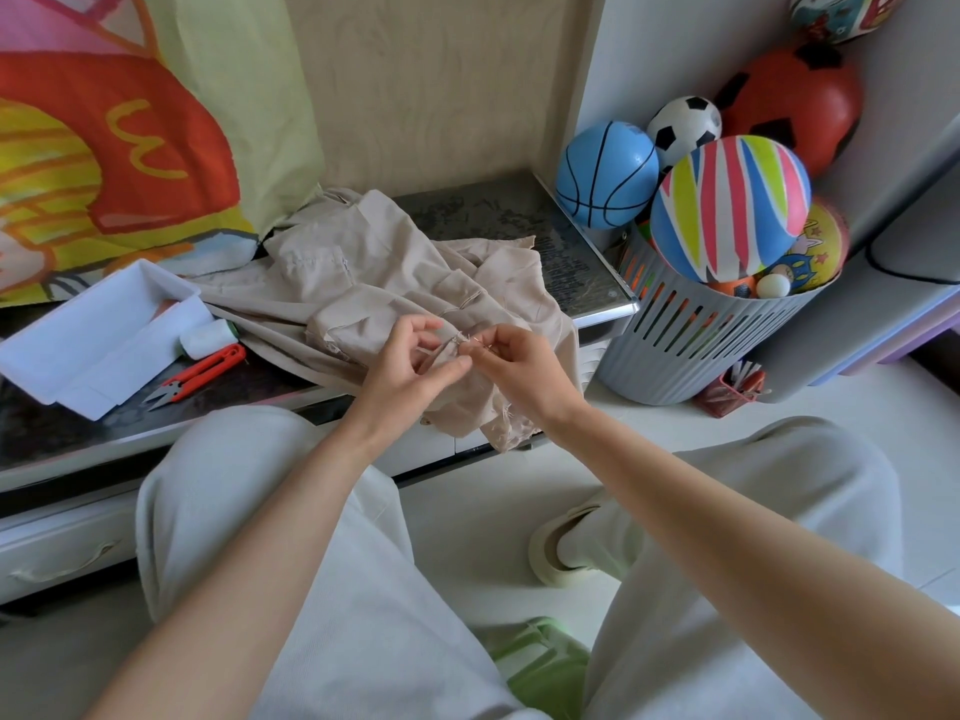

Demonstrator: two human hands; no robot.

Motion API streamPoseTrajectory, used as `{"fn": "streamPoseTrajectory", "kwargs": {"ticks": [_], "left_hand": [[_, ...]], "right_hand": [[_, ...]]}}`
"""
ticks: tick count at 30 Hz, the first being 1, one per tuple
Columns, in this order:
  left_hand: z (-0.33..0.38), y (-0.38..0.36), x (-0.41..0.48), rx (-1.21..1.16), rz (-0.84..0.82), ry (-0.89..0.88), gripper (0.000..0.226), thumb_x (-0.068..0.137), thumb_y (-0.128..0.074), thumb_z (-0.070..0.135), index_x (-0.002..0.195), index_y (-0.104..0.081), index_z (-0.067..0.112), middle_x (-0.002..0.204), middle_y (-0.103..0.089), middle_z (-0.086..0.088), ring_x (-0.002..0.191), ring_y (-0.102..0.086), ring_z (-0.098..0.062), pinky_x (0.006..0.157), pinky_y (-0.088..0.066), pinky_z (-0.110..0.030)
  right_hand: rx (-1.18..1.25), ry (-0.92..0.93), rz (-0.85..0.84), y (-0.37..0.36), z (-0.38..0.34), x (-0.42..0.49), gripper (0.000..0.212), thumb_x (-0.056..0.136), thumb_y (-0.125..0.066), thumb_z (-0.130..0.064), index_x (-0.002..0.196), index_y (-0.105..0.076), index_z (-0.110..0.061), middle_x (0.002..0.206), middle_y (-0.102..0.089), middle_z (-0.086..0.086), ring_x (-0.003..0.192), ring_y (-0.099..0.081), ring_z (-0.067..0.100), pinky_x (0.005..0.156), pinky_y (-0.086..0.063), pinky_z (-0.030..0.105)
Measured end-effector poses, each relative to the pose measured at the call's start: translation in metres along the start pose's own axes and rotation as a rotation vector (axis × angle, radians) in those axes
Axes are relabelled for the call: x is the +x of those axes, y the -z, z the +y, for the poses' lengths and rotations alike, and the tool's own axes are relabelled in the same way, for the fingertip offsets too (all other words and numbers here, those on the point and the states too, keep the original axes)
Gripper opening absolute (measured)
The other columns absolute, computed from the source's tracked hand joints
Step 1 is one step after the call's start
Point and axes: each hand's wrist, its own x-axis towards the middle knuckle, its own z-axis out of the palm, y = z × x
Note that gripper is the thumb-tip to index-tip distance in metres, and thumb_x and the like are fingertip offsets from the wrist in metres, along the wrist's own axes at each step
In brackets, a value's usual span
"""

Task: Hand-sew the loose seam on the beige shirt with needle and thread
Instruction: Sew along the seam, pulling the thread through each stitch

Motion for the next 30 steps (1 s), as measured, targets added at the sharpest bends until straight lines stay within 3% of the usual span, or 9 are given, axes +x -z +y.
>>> {"fn": "streamPoseTrajectory", "kwargs": {"ticks": [3, 6, 9, 14, 18, 20, 22, 25, 30], "left_hand": [[-0.003, 0.0, 0.001, 0.055, -0.059, -0.011, 0.034, 0.08, -0.074, 0.025, 0.109, -0.057, 0.024, 0.105, -0.066, 0.006, 0.099, -0.062, -0.005, 0.084, -0.046, -0.017], [-0.005, 0.001, 0.002, 0.219, -0.06, -0.089, 0.012, 0.085, -0.07, 0.022, 0.079, -0.06, 0.026, 0.066, -0.056, 0.017, 0.066, -0.049, 0.0, 0.062, -0.041, -0.018], [-0.006, 0.0, 0.002, 0.276, -0.025, -0.09, 0.031, 0.093, -0.058, 0.015, 0.066, -0.047, 0.025, 0.053, -0.044, 0.016, 0.054, -0.037, -0.001, 0.054, -0.031, -0.018], [-0.003, 0.001, 0.004, 0.174, -0.007, -0.034, 0.017, 0.098, -0.045, 0.011, 0.087, -0.053, 0.021, 0.081, -0.056, 0.011, 0.074, -0.05, 0.002, 0.072, -0.04, -0.016], [-0.002, 0.001, 0.004, 0.134, 0.021, 0.014, 0.013, 0.099, -0.043, 0.013, 0.098, -0.054, 0.005, 0.092, -0.056, 0.0, 0.087, -0.05, -0.009, 0.081, -0.041, -0.025], [-0.002, 0.002, 0.004, 0.094, 0.029, 0.048, 0.027, 0.097, -0.046, 0.023, 0.106, -0.052, -0.002, 0.099, -0.058, -0.006, 0.093, -0.052, -0.013, 0.087, -0.042, -0.031], [0.0, 0.003, 0.004, 0.034, 0.037, 0.101, 0.04, 0.088, -0.047, 0.033, 0.103, -0.052, -0.005, 0.096, -0.057, -0.007, 0.092, -0.052, -0.015, 0.087, -0.042, -0.035], [0.001, 0.004, 0.004, -0.043, 0.002, 0.171, 0.031, 0.088, -0.053, 0.03, 0.097, -0.058, 0.0, 0.091, -0.06, -0.004, 0.089, -0.056, -0.015, 0.088, -0.044, -0.036], [0.0, 0.004, 0.002, 0.04, -0.039, 0.133, 0.046, 0.075, -0.066, 0.039, 0.09, -0.059, -0.004, 0.085, -0.057, -0.005, 0.083, -0.055, -0.016, 0.081, -0.046, -0.036]], "right_hand": [[0.001, -0.017, -0.005, 0.001, 0.001, 0.001, 0.007, 0.091, -0.061, -0.012, 0.088, -0.061, -0.006, 0.072, -0.059, 0.005, 0.062, -0.052, 0.004, 0.059, -0.04, 0.015], [-0.026, -0.014, -0.005, 0.004, 0.002, 0.0, 0.009, 0.091, -0.061, -0.014, 0.084, -0.061, -0.009, 0.067, -0.057, -0.002, 0.052, -0.048, -0.005, 0.053, -0.037, 0.009], [-0.017, -0.019, -0.017, 0.006, 0.004, -0.002, 0.01, 0.092, -0.06, -0.015, 0.085, -0.059, -0.008, 0.066, -0.053, -0.005, 0.048, -0.046, -0.006, 0.051, -0.036, 0.008], [-0.113, -0.095, -0.08, 0.011, 0.009, -0.004, 0.018, 0.093, -0.058, -0.032, 0.096, -0.056, -0.014, 0.07, -0.046, -0.01, 0.058, -0.045, -0.002, 0.056, -0.036, 0.008], [-0.218, -0.112, -0.204, 0.012, 0.008, -0.012, 0.034, 0.091, -0.063, -0.023, 0.063, -0.043, -0.018, 0.059, -0.035, -0.008, 0.043, -0.035, -0.002, 0.046, -0.029, 0.009], [-0.217, -0.107, -0.189, 0.012, 0.008, -0.013, 0.039, 0.091, -0.063, -0.019, 0.06, -0.04, -0.017, 0.058, -0.034, -0.007, 0.041, -0.034, -0.002, 0.044, -0.028, 0.01], [-0.191, -0.111, -0.175, 0.012, 0.009, -0.013, 0.037, 0.091, -0.062, -0.018, 0.06, -0.042, -0.017, 0.057, -0.035, -0.007, 0.041, -0.034, -0.002, 0.044, -0.028, 0.01], [-0.169, -0.114, -0.164, 0.013, 0.009, -0.013, 0.036, 0.09, -0.063, -0.017, 0.06, -0.043, -0.017, 0.056, -0.035, -0.008, 0.04, -0.034, -0.002, 0.044, -0.028, 0.01], [-0.245, -0.094, -0.167, 0.015, 0.012, -0.013, 0.035, 0.09, -0.063, -0.022, 0.065, -0.042, -0.013, 0.057, -0.032, -0.008, 0.044, -0.03, 0.001, 0.047, -0.025, 0.015]]}}
